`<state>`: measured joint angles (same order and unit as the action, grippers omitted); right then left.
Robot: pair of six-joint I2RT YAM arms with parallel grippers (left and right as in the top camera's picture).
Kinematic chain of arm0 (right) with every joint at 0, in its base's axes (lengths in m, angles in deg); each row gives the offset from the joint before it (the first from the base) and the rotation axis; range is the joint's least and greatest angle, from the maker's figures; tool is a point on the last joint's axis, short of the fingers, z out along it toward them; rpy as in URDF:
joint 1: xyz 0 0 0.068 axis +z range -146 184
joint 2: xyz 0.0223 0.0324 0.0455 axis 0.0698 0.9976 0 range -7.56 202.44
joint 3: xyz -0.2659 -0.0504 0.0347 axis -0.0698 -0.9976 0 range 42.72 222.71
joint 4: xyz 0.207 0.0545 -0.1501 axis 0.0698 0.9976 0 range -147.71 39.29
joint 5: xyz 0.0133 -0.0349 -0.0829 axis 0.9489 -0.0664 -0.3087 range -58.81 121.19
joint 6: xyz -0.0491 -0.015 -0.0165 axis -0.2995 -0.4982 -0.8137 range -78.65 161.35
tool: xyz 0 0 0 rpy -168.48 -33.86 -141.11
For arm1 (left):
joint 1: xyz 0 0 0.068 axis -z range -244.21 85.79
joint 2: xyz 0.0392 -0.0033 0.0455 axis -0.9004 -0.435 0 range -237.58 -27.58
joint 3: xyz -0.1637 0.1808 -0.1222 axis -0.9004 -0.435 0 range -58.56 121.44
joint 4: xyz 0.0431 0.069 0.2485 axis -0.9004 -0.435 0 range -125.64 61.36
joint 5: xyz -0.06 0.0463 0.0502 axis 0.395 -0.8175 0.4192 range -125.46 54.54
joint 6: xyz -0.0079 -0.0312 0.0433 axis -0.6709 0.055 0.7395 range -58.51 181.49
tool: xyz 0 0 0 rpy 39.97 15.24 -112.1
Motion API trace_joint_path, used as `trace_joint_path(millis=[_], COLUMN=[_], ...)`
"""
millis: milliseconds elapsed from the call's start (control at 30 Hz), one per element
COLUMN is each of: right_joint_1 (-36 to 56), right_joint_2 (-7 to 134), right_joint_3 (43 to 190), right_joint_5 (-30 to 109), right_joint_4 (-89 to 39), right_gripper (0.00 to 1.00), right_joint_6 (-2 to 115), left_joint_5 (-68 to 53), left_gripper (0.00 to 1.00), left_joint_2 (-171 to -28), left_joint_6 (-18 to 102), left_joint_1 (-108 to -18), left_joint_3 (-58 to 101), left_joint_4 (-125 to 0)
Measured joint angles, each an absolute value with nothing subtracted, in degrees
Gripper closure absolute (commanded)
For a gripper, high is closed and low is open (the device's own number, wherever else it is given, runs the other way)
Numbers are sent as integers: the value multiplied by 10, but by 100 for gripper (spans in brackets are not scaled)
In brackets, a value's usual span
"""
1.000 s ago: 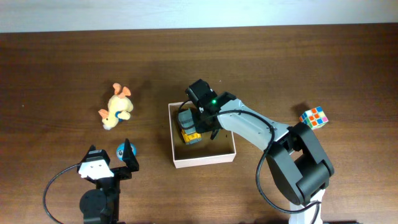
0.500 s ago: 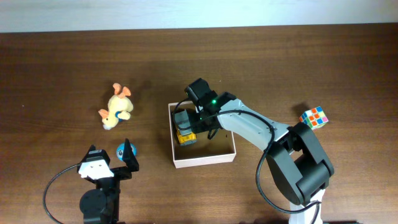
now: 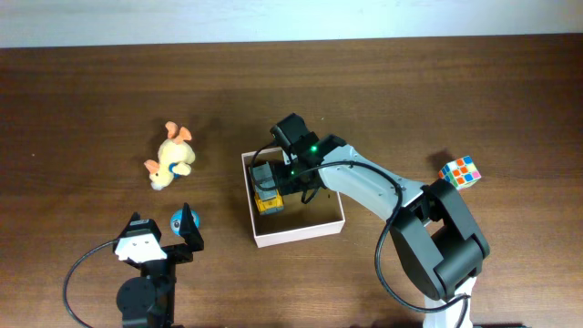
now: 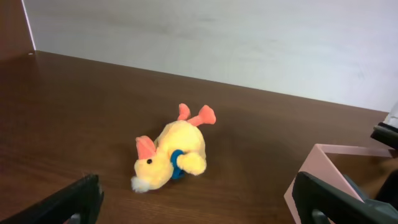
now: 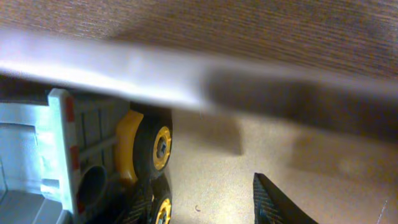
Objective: Pack container
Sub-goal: 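Open the right gripper to release the truck in the box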
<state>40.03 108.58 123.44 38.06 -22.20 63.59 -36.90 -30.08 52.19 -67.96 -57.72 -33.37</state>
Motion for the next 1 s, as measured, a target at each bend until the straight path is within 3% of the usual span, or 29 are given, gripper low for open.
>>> trace_joint_path(millis=[1000], right_joint_1=[380], right_joint_2=[1086], right_joint_3=[1234], right_joint_5=[245], right_joint_4=[-196], right_gripper=[52], right_joint_6=[635], left_joint_5=[-369], left_gripper=[1], left_joint_2=[-301], left_joint_6=[522], left_joint_1=[-680], left_joint_3=[-577], left_joint_4=[-334])
